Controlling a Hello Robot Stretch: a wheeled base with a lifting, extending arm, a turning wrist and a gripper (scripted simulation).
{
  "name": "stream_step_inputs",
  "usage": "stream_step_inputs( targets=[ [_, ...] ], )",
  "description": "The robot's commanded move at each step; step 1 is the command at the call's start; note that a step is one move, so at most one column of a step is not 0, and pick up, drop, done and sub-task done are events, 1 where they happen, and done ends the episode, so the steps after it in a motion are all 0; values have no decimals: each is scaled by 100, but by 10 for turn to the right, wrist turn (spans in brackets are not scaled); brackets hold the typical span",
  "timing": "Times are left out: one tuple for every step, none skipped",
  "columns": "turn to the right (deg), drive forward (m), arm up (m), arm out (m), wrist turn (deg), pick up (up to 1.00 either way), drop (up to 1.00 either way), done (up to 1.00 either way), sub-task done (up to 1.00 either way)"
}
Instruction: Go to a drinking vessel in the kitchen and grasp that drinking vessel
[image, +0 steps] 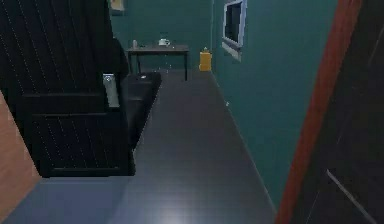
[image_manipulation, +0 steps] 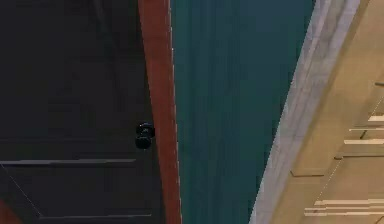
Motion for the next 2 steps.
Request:
stream_step_inputs(
  targets=[
    [-180, 0, 0, 0, 0, 0, 0, 0, 0],
    [0, 50, 0, 0, 0, 0, 0, 0, 0]
  ],
)
